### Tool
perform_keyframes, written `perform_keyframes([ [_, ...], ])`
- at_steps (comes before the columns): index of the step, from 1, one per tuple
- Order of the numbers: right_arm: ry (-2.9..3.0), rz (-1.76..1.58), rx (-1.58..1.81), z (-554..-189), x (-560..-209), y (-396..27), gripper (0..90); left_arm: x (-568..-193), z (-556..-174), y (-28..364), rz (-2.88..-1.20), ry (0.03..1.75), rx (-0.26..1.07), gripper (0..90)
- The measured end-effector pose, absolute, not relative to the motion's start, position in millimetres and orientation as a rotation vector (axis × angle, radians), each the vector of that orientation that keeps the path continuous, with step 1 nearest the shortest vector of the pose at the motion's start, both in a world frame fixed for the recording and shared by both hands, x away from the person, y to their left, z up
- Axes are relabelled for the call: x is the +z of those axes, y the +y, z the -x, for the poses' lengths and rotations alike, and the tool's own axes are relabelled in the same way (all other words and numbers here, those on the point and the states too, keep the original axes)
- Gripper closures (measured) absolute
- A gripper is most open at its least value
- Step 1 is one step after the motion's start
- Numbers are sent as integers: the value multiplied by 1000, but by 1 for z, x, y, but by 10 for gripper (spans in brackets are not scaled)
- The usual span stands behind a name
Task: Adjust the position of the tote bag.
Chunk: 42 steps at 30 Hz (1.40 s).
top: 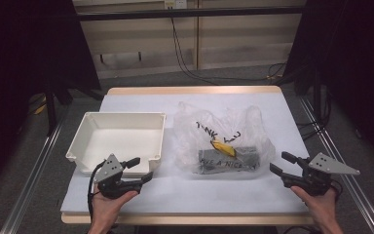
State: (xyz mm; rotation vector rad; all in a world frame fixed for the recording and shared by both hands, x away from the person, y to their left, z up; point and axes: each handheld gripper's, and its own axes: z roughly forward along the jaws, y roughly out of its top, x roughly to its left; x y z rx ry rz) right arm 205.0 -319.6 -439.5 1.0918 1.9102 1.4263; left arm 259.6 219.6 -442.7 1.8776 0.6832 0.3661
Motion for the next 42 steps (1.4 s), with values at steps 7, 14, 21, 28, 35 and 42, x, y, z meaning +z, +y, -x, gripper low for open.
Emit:
perform_keyframes([
  [7, 1989, -1089, 1431, -221, -430, -315, 456, -438, -264, 210, -1919, 684, 306, 458],
  [14, 2083, -1073, 1405, -243, -424, -308, 409, -432, -280, 201, -1965, 730, 270, 521],
  [21, 2112, -1052, 1404, -263, -409, -305, 442, -412, -285, 191, -1979, 695, 257, 543],
  [28, 2172, -1041, 1368, -286, -397, -303, 487, -401, -309, 183, -2002, 674, 237, 577],
  [35, 2204, -1048, 1344, -308, -389, -302, 514, -390, -334, 171, -2043, 676, 200, 627],
  [42, 2270, -1022, 1289, -332, -382, -291, 502, -382, -357, 147, -2099, 658, 169, 576],
])
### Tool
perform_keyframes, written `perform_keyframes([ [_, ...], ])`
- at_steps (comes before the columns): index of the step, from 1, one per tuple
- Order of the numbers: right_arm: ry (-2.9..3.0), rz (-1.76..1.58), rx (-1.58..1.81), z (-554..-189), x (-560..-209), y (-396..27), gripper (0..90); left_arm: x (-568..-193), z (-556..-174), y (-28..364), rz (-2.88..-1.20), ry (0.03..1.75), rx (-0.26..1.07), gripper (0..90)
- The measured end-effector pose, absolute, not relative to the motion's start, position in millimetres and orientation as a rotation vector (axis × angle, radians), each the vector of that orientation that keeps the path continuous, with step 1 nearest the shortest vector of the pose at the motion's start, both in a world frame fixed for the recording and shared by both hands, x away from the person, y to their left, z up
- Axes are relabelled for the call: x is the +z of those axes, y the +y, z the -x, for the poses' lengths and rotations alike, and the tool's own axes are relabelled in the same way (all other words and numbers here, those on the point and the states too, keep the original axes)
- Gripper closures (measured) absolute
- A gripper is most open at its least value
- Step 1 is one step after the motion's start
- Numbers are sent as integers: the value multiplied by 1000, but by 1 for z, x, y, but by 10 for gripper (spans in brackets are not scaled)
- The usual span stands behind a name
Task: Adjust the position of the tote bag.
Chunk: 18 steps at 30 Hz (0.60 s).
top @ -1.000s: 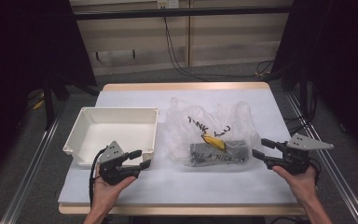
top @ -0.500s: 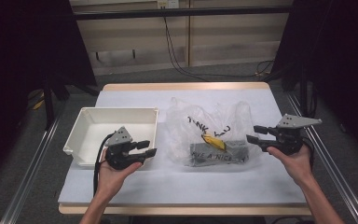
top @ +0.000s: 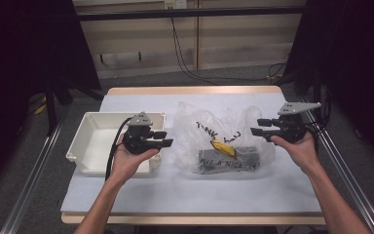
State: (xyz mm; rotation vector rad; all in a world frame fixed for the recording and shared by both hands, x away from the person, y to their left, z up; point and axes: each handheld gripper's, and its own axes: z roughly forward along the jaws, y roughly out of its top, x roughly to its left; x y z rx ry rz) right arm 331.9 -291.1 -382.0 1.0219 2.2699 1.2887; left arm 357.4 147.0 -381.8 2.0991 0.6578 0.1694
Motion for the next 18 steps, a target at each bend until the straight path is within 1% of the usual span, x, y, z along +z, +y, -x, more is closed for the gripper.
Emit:
perform_keyframes([
  [3, 2277, -1042, 1263, -346, -384, -287, 475, -381, -364, 141, -2118, 666, 170, 513],
  [8, 2309, -1068, 1224, -363, -387, -284, 476, -379, -378, 126, -2118, 682, 154, 492],
  [11, 2353, -1072, 1170, -378, -386, -283, 490, -374, -391, 116, -2146, 680, 153, 500],
  [16, 2377, -1061, 1150, -390, -381, -282, 525, -373, -404, 109, -2173, 681, 141, 556],
  [18, 2388, -1077, 1138, -401, -381, -283, 545, -375, -412, 105, -2178, 684, 127, 576],
])
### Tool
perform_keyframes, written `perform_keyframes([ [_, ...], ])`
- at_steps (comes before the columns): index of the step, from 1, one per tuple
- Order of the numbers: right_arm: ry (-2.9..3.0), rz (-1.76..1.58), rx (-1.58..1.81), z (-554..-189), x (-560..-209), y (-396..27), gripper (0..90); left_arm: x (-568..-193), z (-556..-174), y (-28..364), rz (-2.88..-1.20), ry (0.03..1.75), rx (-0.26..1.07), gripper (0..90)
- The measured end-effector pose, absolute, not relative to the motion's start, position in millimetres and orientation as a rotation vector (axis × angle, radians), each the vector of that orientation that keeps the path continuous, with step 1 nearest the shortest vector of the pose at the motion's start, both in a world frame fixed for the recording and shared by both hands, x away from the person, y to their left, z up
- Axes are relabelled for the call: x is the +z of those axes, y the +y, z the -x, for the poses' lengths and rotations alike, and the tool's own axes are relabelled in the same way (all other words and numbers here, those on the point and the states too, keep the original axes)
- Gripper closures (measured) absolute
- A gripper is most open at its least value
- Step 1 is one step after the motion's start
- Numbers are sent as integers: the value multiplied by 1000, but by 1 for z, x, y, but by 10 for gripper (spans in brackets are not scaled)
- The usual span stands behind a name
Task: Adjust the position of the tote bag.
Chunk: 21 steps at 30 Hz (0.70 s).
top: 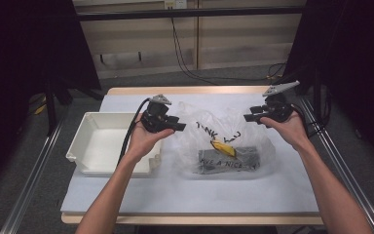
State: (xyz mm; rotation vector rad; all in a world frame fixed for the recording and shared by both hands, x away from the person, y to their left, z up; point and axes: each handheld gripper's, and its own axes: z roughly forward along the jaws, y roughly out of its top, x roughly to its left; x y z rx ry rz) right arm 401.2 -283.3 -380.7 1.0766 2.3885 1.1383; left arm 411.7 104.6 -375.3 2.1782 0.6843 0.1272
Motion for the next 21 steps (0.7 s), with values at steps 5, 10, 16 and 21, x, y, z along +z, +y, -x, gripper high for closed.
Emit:
perform_keyframes([
  [5, 2423, -1091, 1120, -417, -384, -284, 552, -382, -425, 96, -2212, 673, 92, 610],
  [10, 2439, -1091, 1082, -431, -383, -278, 551, -381, -441, 86, -2214, 677, 102, 608],
  [16, 2454, -1097, 1014, -446, -385, -273, 537, -381, -454, 81, -2242, 677, 98, 597],
  [21, 2501, -1146, 947, -468, -394, -265, 487, -389, -467, 83, -2230, 704, 65, 596],
])
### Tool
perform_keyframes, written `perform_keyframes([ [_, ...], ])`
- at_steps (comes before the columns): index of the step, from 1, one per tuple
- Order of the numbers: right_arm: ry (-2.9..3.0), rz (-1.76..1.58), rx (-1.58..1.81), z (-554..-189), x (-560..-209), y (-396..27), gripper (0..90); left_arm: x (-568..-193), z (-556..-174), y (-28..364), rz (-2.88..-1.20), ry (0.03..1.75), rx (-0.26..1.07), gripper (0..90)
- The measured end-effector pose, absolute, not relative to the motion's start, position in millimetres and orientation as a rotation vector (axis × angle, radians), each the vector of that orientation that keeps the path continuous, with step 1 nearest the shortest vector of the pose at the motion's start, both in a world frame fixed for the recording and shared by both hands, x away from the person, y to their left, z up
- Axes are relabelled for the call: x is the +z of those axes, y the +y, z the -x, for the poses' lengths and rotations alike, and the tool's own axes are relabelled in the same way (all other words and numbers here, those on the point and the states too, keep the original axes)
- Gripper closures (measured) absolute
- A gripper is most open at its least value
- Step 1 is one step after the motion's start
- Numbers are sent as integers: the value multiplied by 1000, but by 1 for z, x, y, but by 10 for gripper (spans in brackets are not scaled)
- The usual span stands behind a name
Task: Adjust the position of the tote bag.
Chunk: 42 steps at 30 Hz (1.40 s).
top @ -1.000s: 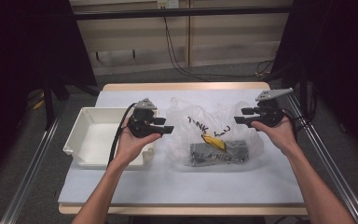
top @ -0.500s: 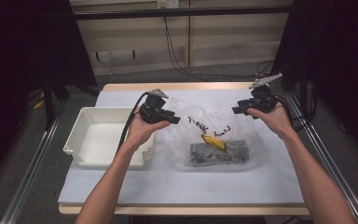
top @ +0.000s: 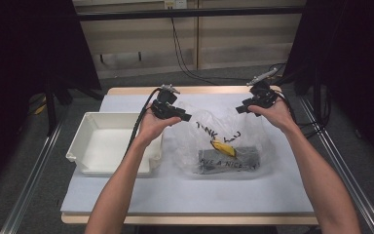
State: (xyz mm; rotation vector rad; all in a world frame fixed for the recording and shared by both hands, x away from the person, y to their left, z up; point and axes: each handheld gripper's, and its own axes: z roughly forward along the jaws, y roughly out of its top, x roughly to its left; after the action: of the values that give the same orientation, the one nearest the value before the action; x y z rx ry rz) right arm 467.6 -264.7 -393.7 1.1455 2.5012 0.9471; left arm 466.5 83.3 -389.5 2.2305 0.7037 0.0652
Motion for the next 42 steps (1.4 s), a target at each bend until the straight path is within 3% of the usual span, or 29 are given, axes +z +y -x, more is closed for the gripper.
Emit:
perform_keyframes([
  [11, 2546, -1226, 882, -492, -420, -254, 362, -397, -468, 87, -2244, 714, 62, 569],
  [17, 2588, -1226, 827, -495, -434, -244, 360, -400, -474, 89, -2232, 721, 58, 539],
  [19, 2611, -1239, 825, -495, -437, -243, 378, -404, -476, 90, -2222, 729, 33, 467],
  [21, 2625, -1240, 839, -495, -439, -242, 380, -405, -477, 90, -2236, 730, 33, 464],
  [28, 2702, -1234, 788, -495, -453, -231, 568, -406, -479, 91, -2243, 748, 43, 432],
  [34, 2726, -1209, 831, -492, -451, -231, 877, -409, -483, 92, -2241, 775, 41, 385],
  [42, 2684, -1186, 920, -488, -439, -234, 900, -417, -488, 91, -2240, 815, 37, 375],
])
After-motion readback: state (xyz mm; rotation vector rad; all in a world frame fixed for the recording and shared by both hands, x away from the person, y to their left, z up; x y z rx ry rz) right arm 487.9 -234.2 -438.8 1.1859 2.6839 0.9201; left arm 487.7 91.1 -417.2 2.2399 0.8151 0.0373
